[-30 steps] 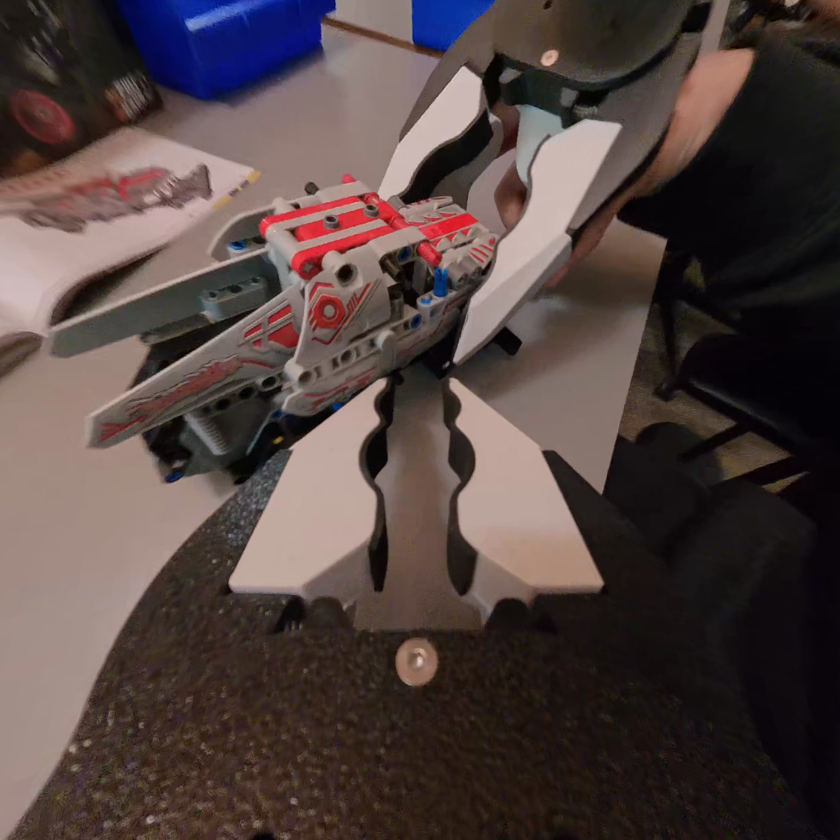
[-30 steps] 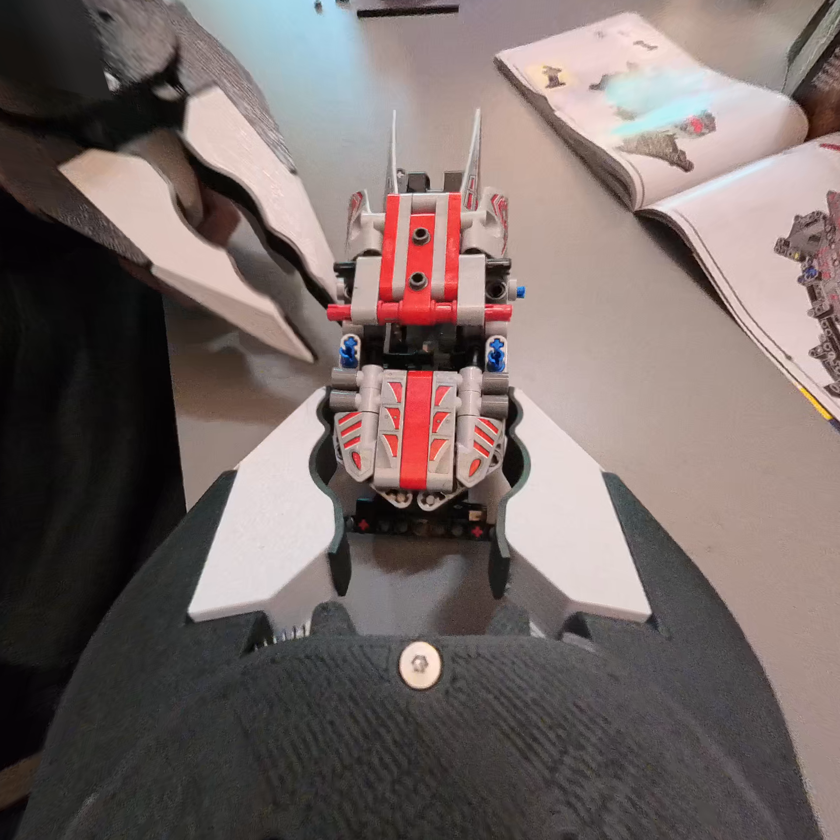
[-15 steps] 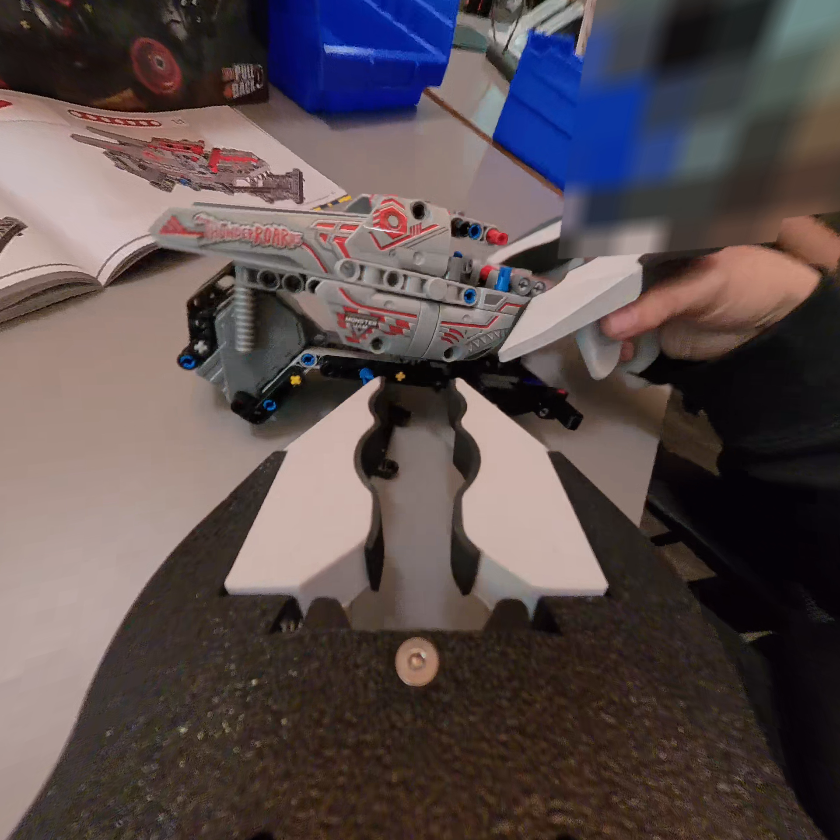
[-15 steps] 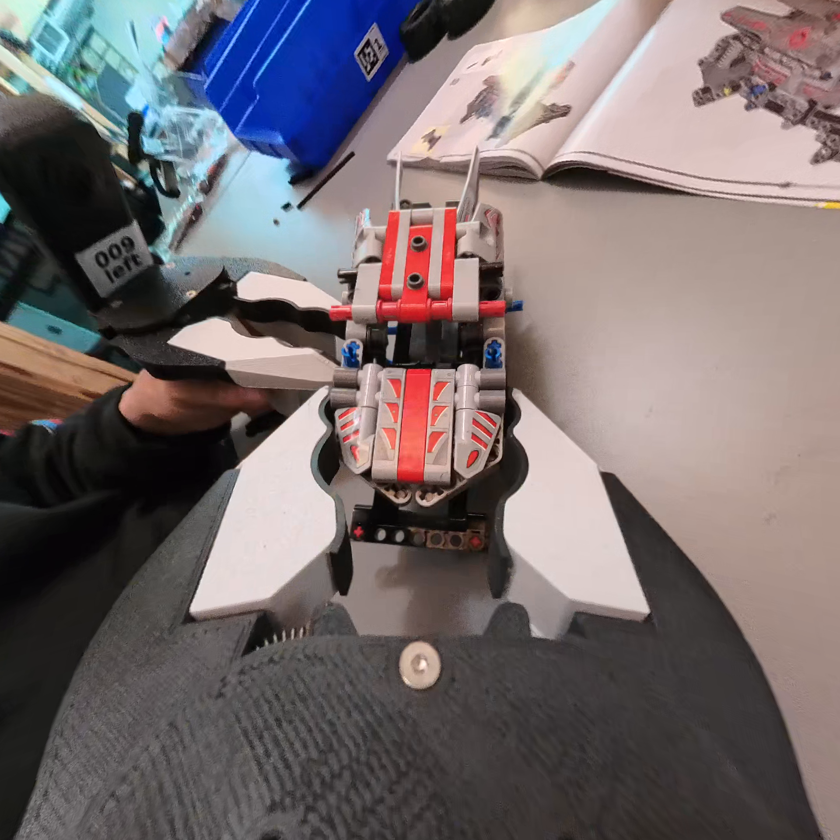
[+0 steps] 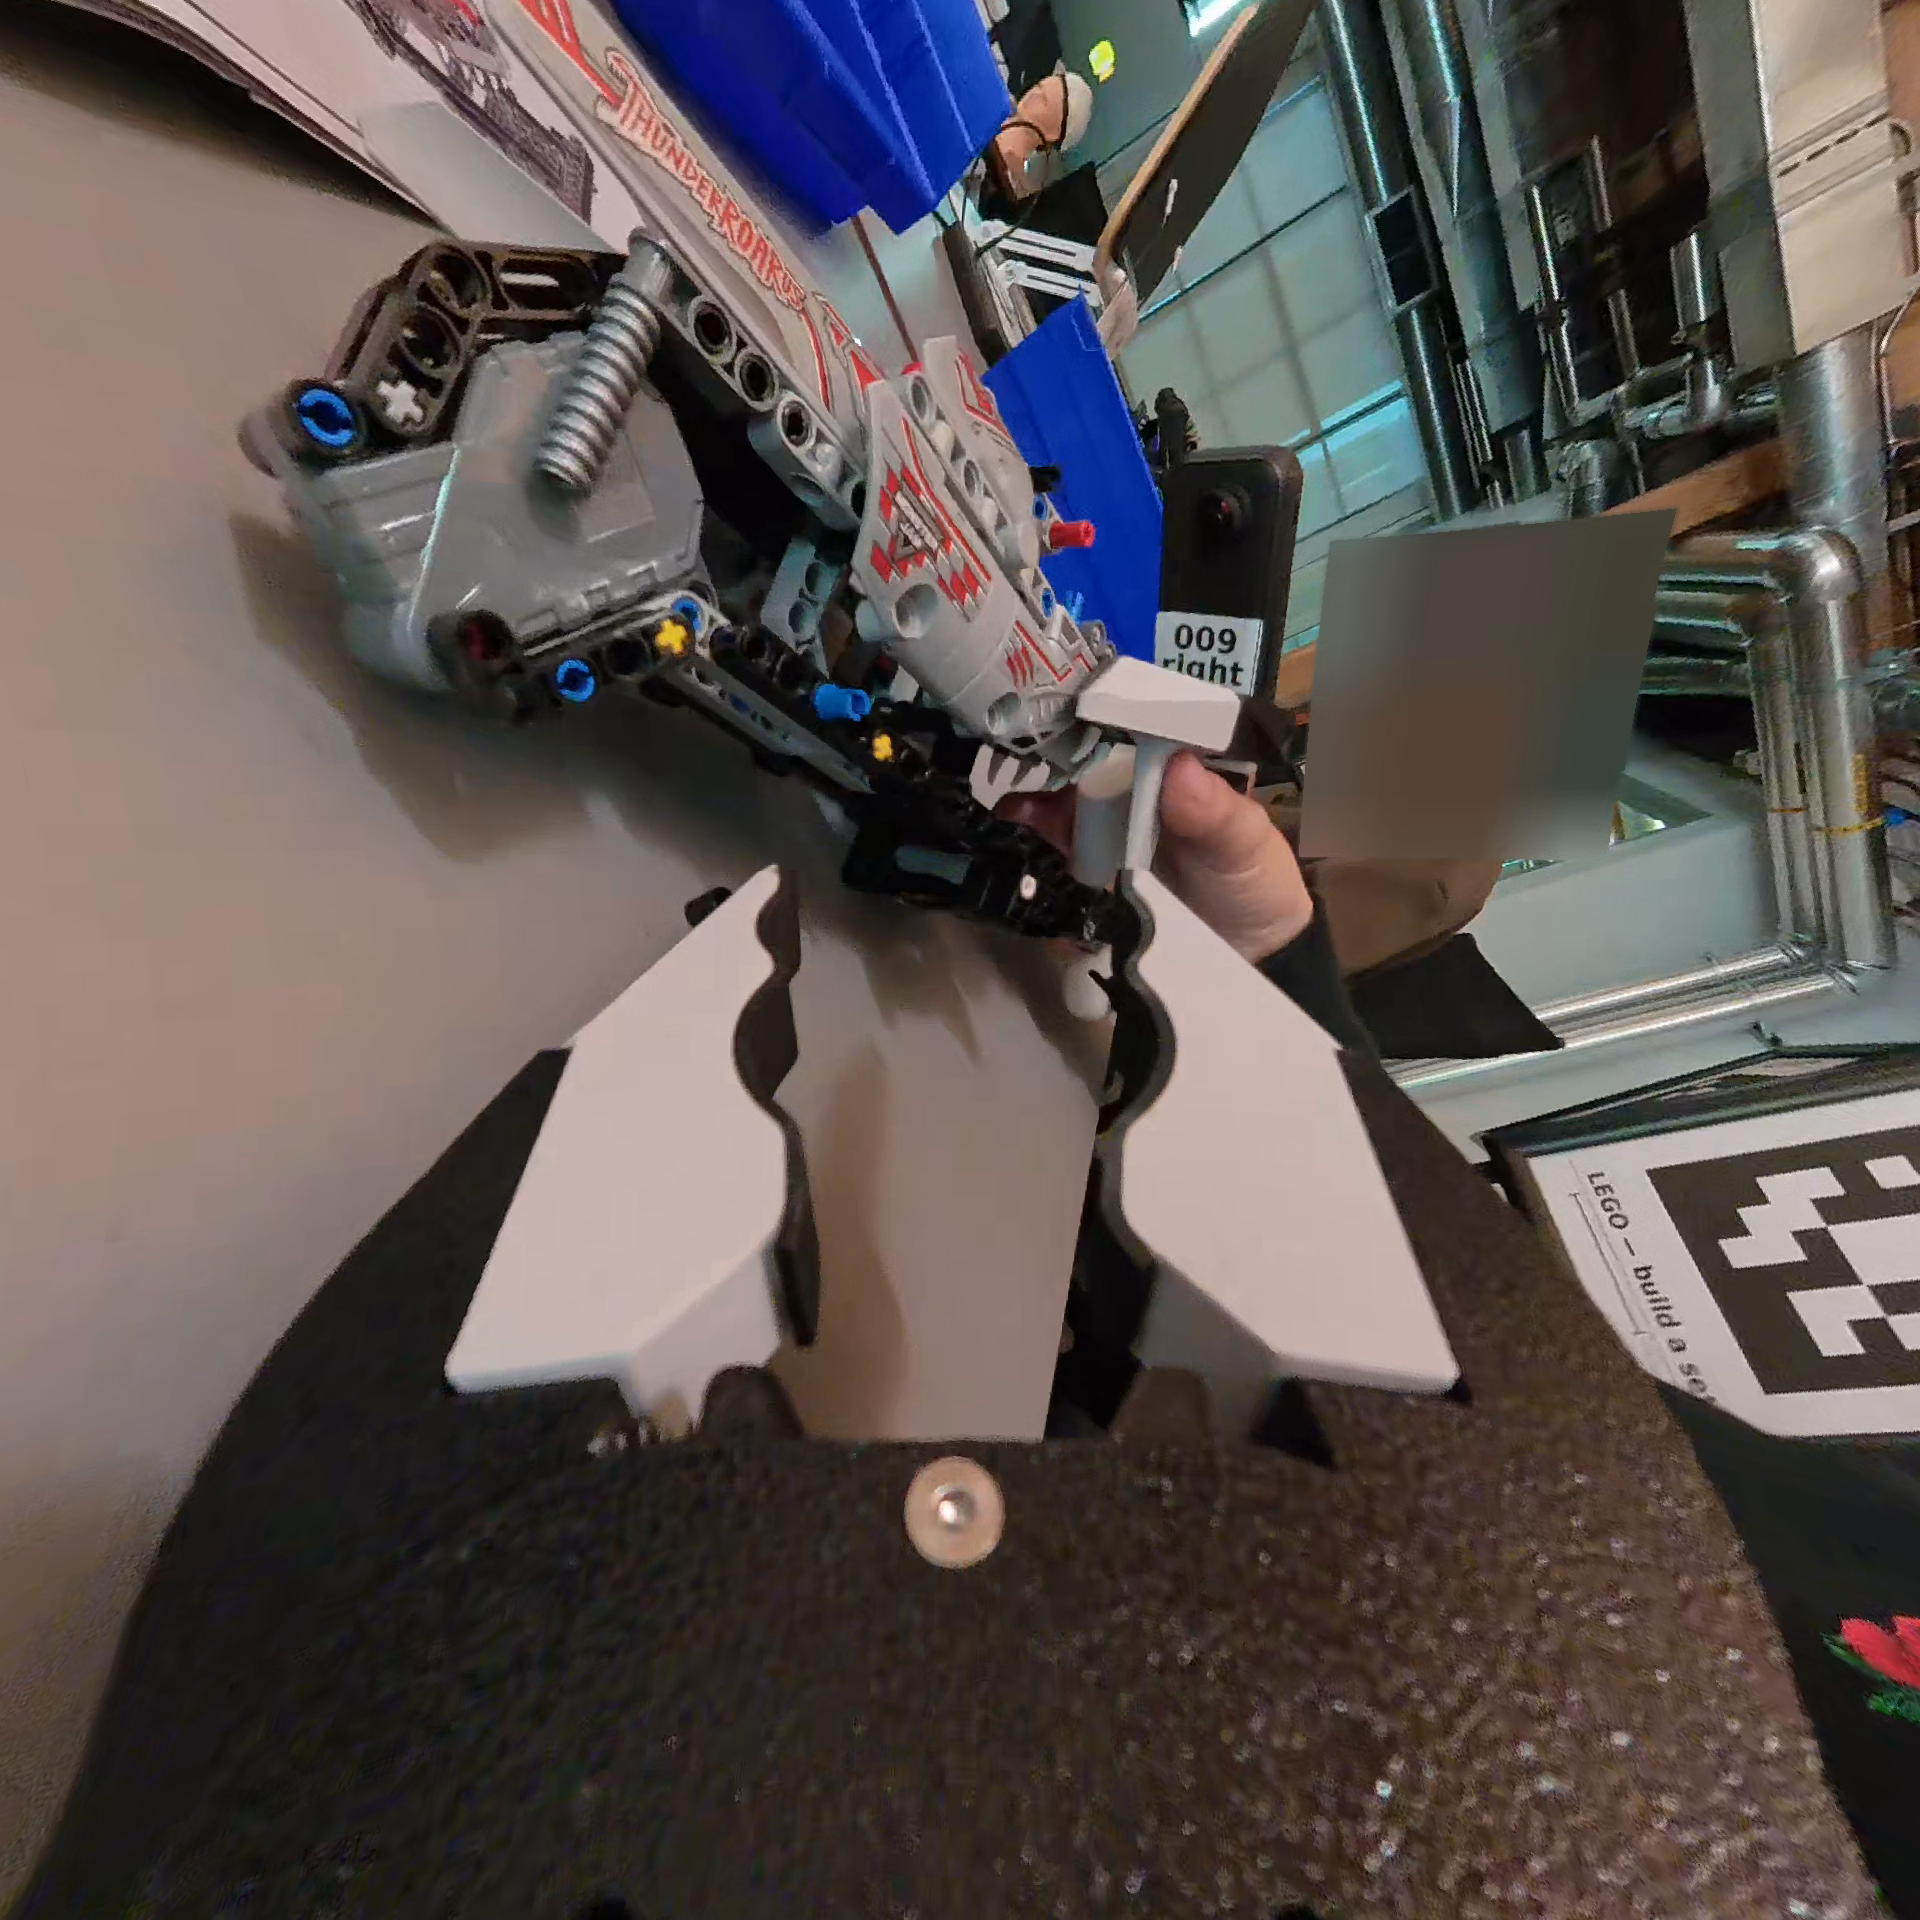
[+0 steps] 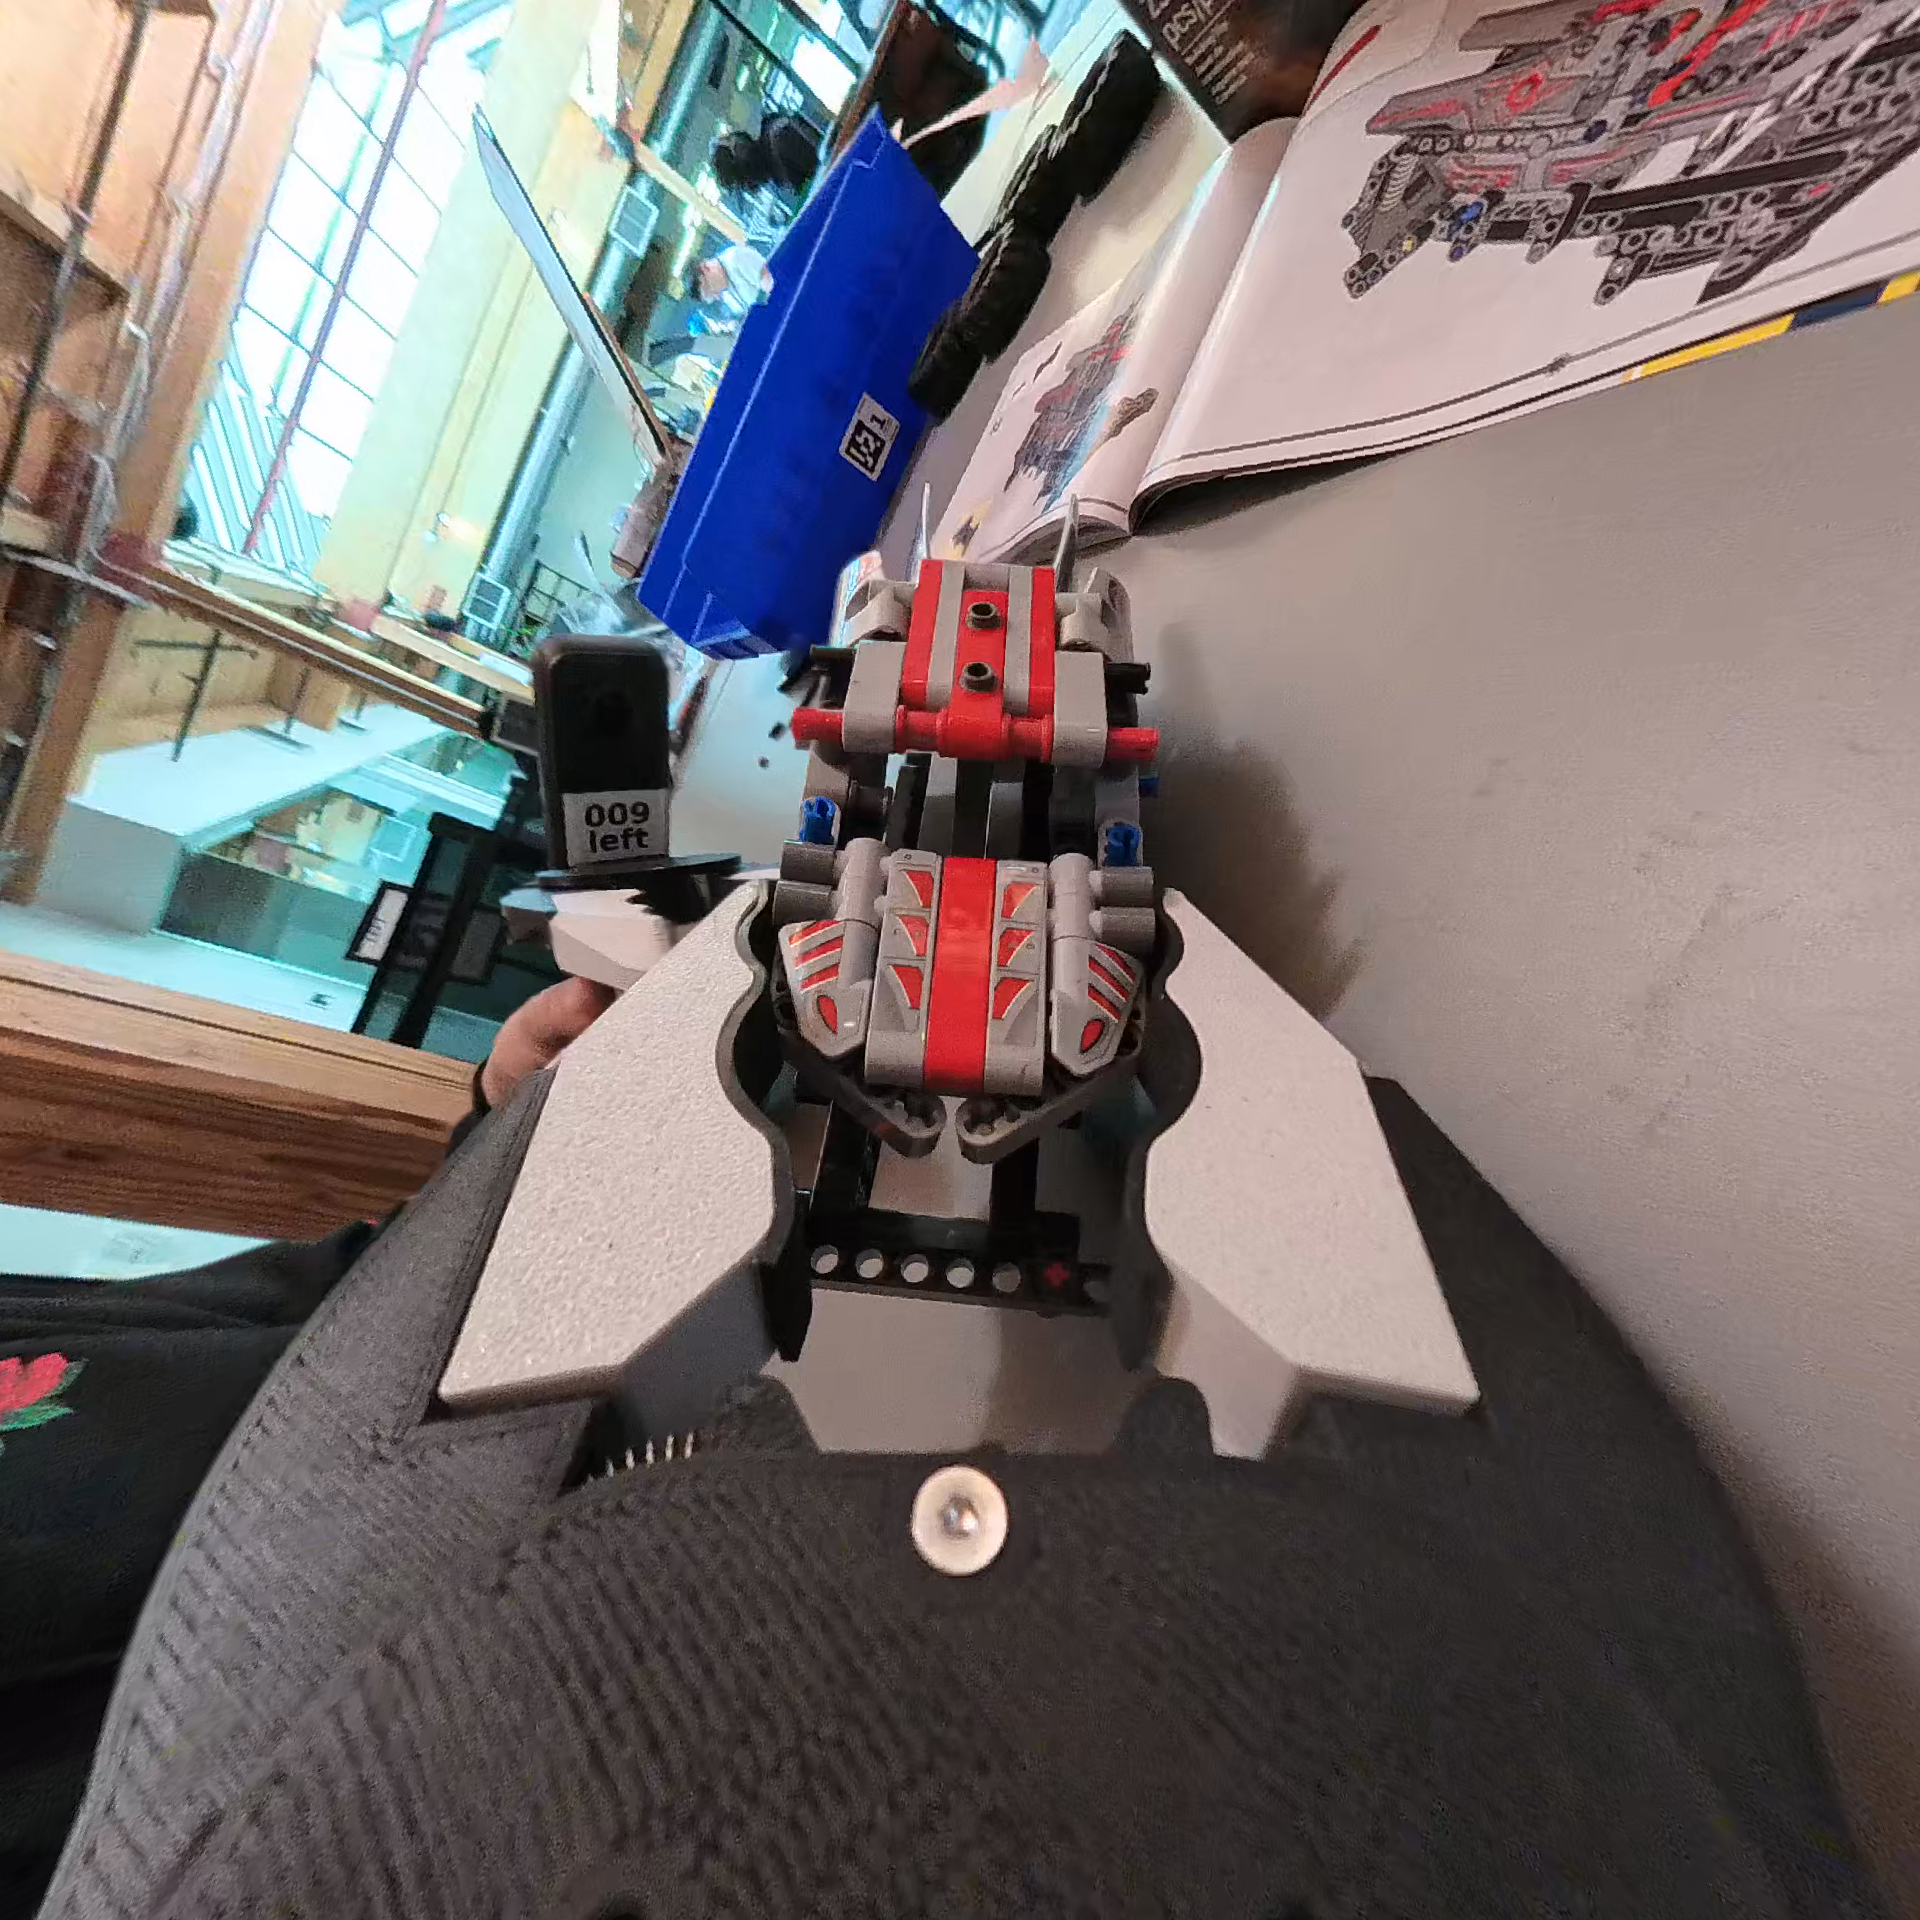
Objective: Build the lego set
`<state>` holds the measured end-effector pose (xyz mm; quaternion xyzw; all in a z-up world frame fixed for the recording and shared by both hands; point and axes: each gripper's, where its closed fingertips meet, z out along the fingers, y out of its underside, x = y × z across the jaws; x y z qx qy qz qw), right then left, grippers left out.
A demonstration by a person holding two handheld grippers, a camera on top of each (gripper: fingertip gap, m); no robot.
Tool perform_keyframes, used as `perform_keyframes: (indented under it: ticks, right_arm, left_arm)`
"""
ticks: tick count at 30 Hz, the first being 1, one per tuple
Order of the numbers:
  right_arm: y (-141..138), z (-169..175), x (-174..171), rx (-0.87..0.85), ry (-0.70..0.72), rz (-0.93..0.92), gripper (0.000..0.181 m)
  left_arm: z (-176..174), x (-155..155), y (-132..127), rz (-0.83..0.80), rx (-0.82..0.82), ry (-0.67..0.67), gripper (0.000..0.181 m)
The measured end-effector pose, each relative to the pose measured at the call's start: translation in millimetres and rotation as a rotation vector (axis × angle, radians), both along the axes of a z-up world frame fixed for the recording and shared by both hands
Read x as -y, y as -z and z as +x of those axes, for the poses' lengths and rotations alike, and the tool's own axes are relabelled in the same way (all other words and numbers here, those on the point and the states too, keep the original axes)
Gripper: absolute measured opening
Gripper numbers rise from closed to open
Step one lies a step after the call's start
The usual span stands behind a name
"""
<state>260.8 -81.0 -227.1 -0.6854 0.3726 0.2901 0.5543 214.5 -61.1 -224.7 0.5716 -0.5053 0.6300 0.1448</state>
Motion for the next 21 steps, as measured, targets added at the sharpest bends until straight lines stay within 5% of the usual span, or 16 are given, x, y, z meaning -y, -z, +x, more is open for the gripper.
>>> perform_keyframes:
  ticks: [5,13,19,21]
  right_arm:
    - [0.1,-9.5,-3.9,-0.056,-0.012,0.04,0.069]
    - [10.5,-17.6,10.1,0.107,-0.098,-0.145,0.069]
    - [8.3,0.5,29.9,0.37,-0.1,-0.323,0.075]
    - [0.0,2.7,31.3,0.508,-0.119,-0.338,0.062]
  left_arm:
    - [18.4,2.3,4.3,-0.014,-0.049,0.0,0.057]
    - [28.9,6.0,9.8,0.061,-0.01,0.014,0.049]
    - [39.8,11.0,10.4,0.105,-0.021,0.047,0.046]
    - [42.2,12.1,10.4,0.11,-0.025,0.055,0.047]
